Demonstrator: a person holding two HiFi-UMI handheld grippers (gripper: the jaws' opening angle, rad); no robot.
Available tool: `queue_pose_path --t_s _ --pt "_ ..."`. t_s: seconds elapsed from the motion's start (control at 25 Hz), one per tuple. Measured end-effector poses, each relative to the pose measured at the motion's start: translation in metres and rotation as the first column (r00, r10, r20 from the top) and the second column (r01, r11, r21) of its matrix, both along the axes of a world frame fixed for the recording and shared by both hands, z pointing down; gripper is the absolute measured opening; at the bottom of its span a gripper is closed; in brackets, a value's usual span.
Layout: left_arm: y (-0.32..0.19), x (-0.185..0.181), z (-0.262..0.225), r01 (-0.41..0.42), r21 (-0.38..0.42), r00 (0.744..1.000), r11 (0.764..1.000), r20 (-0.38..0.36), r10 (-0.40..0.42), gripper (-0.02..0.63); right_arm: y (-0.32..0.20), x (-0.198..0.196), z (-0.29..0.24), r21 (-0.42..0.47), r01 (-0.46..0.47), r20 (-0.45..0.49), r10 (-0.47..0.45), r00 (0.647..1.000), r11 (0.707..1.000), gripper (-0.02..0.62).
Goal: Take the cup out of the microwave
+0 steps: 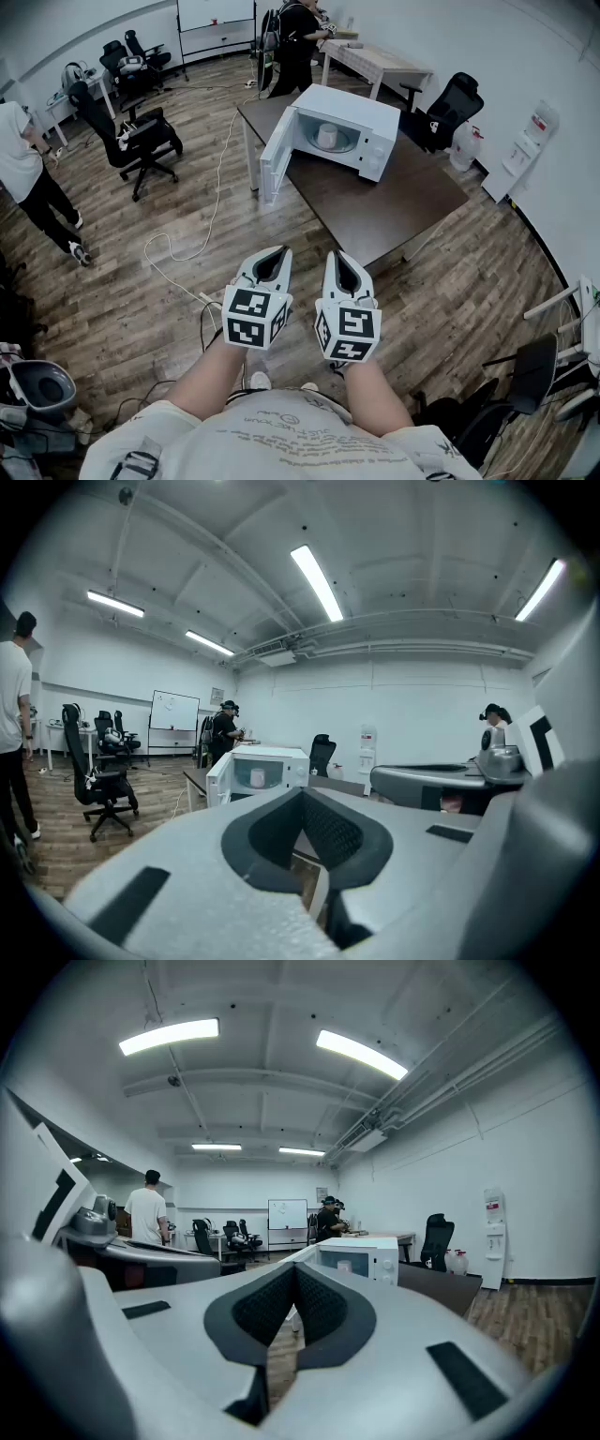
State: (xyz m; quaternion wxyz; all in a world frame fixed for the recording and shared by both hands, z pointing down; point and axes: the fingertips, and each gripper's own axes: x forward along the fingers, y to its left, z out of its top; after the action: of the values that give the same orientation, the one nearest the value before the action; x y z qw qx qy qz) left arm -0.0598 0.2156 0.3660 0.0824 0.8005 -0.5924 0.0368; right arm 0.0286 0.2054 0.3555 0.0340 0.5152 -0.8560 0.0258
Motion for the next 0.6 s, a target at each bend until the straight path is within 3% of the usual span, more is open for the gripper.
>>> queue_pose_path --t_s 0.6 --pt "-0.030 -0.052 0.010 -0.040 -0.008 0.999 0.999 -0.016 0.039 0.012 -0.026 -0.052 0.000 0.021 -0.041 0.057 0.040 0.998 0.999 0.017"
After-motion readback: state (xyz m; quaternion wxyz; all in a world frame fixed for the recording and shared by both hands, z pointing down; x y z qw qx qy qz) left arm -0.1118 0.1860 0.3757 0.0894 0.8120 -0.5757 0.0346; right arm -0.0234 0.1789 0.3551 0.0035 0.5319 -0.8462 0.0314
